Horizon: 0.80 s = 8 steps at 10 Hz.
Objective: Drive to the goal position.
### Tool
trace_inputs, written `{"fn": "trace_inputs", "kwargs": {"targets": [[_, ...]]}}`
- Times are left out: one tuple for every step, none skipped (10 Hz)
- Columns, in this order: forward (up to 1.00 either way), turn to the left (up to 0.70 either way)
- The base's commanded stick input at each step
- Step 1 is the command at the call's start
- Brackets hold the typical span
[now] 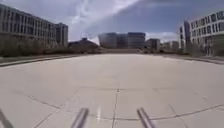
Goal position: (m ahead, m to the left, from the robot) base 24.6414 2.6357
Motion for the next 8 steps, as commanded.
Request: {"fn": "trace_inputs", "kwargs": {"targets": [[0.50, 0.00], [0.50, 0.00], [0.50, 0.00], [0.50, 0.00], [0.50, 0.00], [0.50, 0.00], [0.50, 0.00], [0.50, 0.00]]}}
